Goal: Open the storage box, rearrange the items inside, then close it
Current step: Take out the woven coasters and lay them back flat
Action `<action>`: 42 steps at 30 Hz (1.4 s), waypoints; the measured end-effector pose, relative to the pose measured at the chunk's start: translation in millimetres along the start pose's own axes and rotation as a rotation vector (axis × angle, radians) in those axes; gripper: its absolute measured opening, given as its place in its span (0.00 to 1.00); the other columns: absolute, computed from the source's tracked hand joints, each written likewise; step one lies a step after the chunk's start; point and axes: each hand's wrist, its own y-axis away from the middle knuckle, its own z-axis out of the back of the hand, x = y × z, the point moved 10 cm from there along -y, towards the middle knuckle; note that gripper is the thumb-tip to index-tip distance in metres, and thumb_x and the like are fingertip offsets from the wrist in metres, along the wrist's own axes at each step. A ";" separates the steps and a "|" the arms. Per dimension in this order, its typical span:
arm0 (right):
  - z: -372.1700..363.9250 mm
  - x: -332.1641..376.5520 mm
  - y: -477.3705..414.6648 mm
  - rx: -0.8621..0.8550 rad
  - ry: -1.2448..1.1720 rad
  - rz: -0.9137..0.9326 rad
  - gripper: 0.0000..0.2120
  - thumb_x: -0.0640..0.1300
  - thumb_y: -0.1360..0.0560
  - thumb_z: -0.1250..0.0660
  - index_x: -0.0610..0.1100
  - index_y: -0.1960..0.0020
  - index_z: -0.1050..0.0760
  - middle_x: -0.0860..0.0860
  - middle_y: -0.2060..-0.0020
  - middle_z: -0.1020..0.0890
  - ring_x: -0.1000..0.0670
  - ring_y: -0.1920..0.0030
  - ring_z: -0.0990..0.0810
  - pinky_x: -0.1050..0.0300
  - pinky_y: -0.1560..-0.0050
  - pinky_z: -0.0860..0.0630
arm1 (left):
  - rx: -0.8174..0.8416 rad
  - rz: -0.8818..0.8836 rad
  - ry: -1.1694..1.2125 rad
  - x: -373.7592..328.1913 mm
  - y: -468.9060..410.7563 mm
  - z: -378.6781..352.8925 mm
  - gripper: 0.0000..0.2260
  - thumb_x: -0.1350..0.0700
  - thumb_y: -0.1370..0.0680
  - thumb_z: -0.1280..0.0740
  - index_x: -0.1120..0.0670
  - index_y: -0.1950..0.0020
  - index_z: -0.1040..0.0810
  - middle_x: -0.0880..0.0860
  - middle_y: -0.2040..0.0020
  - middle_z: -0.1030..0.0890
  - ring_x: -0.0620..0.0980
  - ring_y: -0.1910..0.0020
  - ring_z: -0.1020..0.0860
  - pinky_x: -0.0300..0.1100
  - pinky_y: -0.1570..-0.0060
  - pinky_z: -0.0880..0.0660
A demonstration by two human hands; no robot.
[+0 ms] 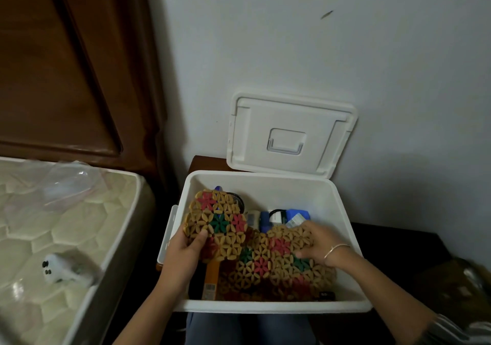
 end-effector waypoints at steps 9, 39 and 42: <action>97.2 10.8 69.7 -0.433 -0.465 0.008 0.20 0.44 0.38 0.20 0.49 0.49 0.24 0.55 0.57 0.18 0.54 0.56 0.19 0.59 0.57 0.24 | 0.073 0.101 0.049 5.4 0.7 -8.5 0.10 0.48 0.19 0.38 0.48 0.40 0.22 0.50 0.48 0.15 0.50 0.51 0.16 0.47 0.53 0.19; -0.8 137.2 36.4 -0.008 -0.596 0.140 0.26 0.66 0.24 0.48 0.57 0.29 0.36 0.61 0.39 0.29 0.60 0.39 0.32 0.60 0.38 0.35 | 0.371 0.367 0.368 10.7 29.2 -35.7 0.35 0.56 0.40 0.22 0.56 0.34 0.27 0.61 0.43 0.17 0.62 0.46 0.18 0.53 0.55 0.19; 7.7 112.7 18.3 -0.059 -0.670 0.104 0.24 0.64 0.23 0.46 0.54 0.34 0.28 0.57 0.36 0.25 0.56 0.35 0.29 0.55 0.32 0.34 | 0.304 0.284 0.445 -0.8 16.1 -8.1 0.34 0.55 0.39 0.23 0.57 0.34 0.25 0.61 0.42 0.18 0.61 0.45 0.18 0.50 0.58 0.19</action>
